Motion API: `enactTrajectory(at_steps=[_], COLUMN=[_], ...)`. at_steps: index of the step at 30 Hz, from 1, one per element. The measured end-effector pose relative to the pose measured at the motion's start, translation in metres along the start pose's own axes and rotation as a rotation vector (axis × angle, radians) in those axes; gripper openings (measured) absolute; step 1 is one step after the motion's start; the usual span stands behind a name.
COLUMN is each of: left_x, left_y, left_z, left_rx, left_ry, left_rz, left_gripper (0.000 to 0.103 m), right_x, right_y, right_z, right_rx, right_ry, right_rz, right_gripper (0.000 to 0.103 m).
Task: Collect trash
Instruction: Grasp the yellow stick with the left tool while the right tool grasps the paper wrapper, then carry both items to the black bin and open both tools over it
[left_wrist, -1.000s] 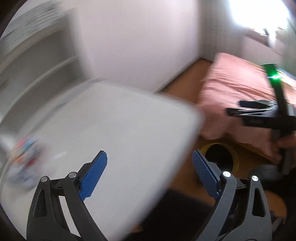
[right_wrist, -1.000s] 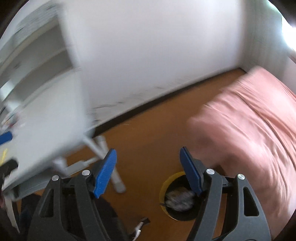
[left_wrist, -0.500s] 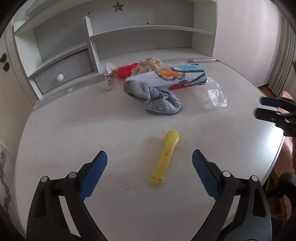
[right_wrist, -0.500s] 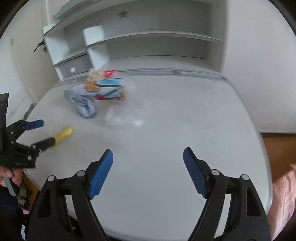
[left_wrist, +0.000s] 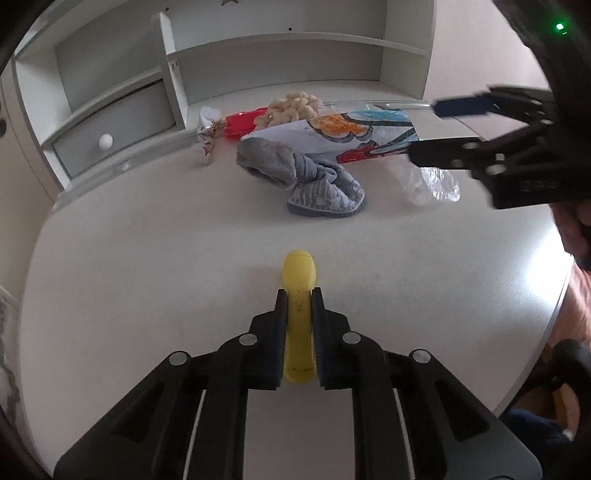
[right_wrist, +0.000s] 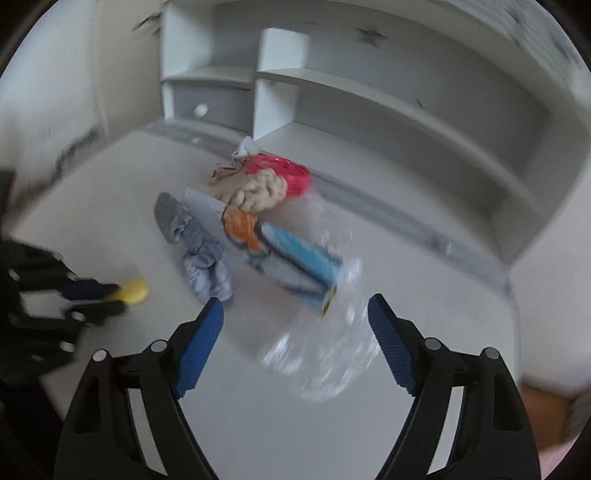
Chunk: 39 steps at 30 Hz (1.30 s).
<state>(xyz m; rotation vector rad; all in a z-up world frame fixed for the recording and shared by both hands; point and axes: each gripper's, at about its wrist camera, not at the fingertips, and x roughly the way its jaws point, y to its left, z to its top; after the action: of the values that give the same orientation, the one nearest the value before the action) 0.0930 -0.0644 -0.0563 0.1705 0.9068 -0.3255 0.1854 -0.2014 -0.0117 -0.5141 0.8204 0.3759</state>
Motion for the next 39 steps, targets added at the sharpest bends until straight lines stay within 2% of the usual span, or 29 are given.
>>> enactTrajectory(at_steps=[6, 7, 8, 9, 11, 12, 14, 19, 22, 24, 26, 29, 30, 34, 39], left_x=[-0.003, -0.004, -0.005, -0.006, -0.010, -0.012, -0.018, -0.025, -0.027, -0.031, -0.036, -0.042, -0.043, -0.041, -0.036], left_y=[0.008, 0.009, 0.010, 0.011, 0.014, 0.016, 0.020, 0.028, 0.025, 0.021, 0.010, -0.009, -0.017, -0.061, -0.146], left_z=[0.001, 0.001, 0.001, 0.002, 0.004, 0.005, 0.008, 0.018, 0.024, 0.030, 0.036, 0.041, 0.043, 0.053, 0.065], left_rx=[-0.017, -0.019, -0.023, -0.024, -0.032, -0.037, -0.048, -0.074, -0.081, -0.081, -0.063, -0.036, -0.022, 0.038, 0.141], left_ry=[-0.016, -0.017, -0.022, -0.025, -0.036, -0.041, -0.058, -0.085, -0.094, -0.107, -0.125, -0.139, -0.143, -0.141, -0.144], left_rz=[-0.013, -0.016, -0.023, -0.028, -0.032, -0.034, -0.042, -0.051, -0.060, -0.071, -0.100, -0.129, -0.144, -0.222, -0.363], left_gripper=[0.012, 0.012, 0.012, 0.012, 0.012, 0.012, 0.012, 0.012, 0.012, 0.012, 0.012, 0.012, 0.012, 0.012, 0.012], right_x=[0.030, 0.033, 0.038, 0.042, 0.039, 0.035, 0.017, -0.033, -0.046, -0.055, -0.063, -0.079, -0.086, -0.120, -0.158], right_y=[0.020, 0.024, 0.028, 0.030, 0.031, 0.031, 0.026, 0.000, -0.020, -0.036, -0.049, -0.070, -0.076, -0.100, -0.126], right_z=[0.015, 0.014, 0.014, 0.014, 0.013, 0.014, 0.018, 0.023, 0.020, 0.008, -0.007, -0.038, -0.050, -0.112, -0.228], right_rx=[-0.225, -0.252, -0.275, -0.284, -0.271, -0.258, -0.183, 0.075, 0.244, 0.375, 0.467, 0.594, 0.625, 0.712, 0.914], right_ry=[0.032, 0.035, 0.041, 0.057, 0.052, 0.038, -0.003, -0.110, -0.140, -0.155, -0.159, -0.173, -0.177, -0.157, -0.091], right_rz=[-0.098, -0.111, -0.137, -0.139, -0.128, -0.117, -0.055, 0.147, 0.286, 0.396, 0.466, 0.510, 0.508, 0.303, 0.056], right_gripper=[0.078, 0.075, 0.064, 0.056, 0.032, 0.029, 0.018, 0.016, 0.016, 0.016, 0.016, 0.016, 0.016, 0.016, 0.016])
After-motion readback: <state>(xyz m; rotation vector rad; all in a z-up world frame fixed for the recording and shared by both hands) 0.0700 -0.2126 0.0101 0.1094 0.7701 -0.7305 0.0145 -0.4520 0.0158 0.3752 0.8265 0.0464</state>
